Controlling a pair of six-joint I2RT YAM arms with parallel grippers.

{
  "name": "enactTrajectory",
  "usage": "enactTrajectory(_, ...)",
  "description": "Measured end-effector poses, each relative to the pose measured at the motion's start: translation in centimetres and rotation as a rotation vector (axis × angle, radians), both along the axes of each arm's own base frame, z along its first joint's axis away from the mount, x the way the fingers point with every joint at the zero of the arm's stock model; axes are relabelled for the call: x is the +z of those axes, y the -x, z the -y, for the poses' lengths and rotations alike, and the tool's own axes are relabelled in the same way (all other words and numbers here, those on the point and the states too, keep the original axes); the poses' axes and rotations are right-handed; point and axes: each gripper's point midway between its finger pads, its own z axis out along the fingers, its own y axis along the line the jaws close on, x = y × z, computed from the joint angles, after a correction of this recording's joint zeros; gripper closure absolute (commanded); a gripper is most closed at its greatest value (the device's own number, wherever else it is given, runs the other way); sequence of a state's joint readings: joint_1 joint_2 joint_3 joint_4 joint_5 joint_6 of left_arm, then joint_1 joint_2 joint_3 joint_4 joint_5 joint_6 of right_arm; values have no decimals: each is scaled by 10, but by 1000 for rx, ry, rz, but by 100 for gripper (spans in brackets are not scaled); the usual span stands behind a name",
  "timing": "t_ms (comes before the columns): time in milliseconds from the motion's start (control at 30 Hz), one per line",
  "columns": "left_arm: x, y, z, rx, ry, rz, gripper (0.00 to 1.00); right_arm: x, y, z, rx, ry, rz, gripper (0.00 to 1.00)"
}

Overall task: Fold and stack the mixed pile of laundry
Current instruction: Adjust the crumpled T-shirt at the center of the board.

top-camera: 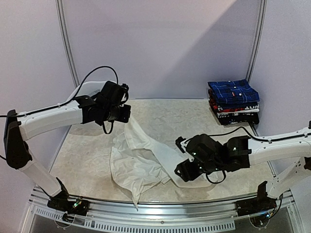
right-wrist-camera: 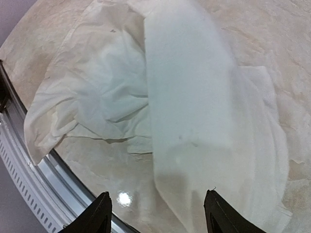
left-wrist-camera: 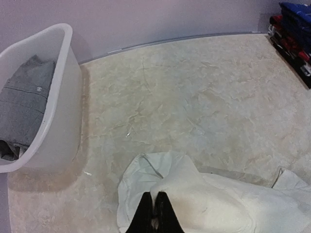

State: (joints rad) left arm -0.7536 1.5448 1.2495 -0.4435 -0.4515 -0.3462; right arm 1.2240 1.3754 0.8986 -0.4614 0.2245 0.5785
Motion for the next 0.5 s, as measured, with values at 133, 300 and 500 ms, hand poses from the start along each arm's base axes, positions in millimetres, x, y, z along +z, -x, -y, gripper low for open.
enactTrajectory(133,3,-12,-18,37,16,-2,100,-13,19,-30,63,15,-29,37)
enactTrajectory(300,2,-16,-23,40,24,-11,100,-57,33,-37,62,132,-82,40)
enactTrajectory(500,0,-18,-26,41,24,-15,100,-97,40,-21,11,267,-105,45)
